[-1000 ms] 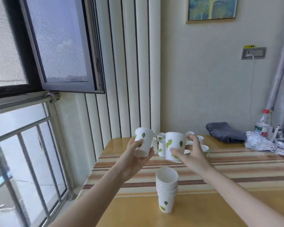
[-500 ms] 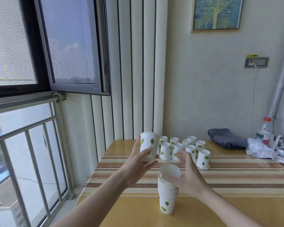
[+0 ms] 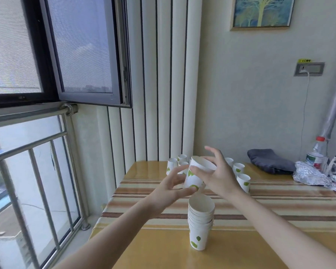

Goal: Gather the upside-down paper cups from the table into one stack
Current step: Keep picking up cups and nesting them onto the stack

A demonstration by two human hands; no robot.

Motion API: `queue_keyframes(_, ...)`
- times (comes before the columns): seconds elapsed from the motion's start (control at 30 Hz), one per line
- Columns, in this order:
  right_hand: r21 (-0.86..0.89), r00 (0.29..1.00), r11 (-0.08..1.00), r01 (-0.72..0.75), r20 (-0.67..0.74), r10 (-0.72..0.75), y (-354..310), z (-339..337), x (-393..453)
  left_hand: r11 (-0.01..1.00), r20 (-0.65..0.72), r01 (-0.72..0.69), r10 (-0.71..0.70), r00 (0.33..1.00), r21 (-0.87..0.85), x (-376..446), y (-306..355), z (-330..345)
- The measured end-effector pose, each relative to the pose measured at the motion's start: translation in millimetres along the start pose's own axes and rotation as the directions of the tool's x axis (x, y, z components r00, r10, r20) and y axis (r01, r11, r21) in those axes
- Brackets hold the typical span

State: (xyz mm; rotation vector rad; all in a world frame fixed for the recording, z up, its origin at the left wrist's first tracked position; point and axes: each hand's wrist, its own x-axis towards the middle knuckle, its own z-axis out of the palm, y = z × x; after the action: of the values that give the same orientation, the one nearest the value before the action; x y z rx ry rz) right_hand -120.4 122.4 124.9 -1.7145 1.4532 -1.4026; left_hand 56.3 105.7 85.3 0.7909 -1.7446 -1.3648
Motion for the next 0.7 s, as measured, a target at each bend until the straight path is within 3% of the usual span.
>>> queue_keyframes(0.2,-0.18,0.992,0.981,0.067,0.116,-0.046,31,3,-22,0.975,-0.194,0.102,-0.141,0.971,-0.199,-3,-25,-26)
queue_keyframes(0.5,-0.38,0.945,0.912,0.157,0.327,-0.027,43,-9,-23,0.964,-0.222,0.16,-0.207,0.953,-0.211,27,-41,-28)
queue_keyframes(0.63,-0.218,0.998,0.976,-0.013,0.057,0.026,65,-22,31,0.972,-0.352,0.215,-0.234,0.906,-0.092,75,-56,-41)
queue_keyframes(0.7,-0.323,0.991,0.937,-0.133,-0.02,0.133,88,-32,66,0.966,-0.422,0.259,-0.234,0.876,0.002,105,-64,-50)
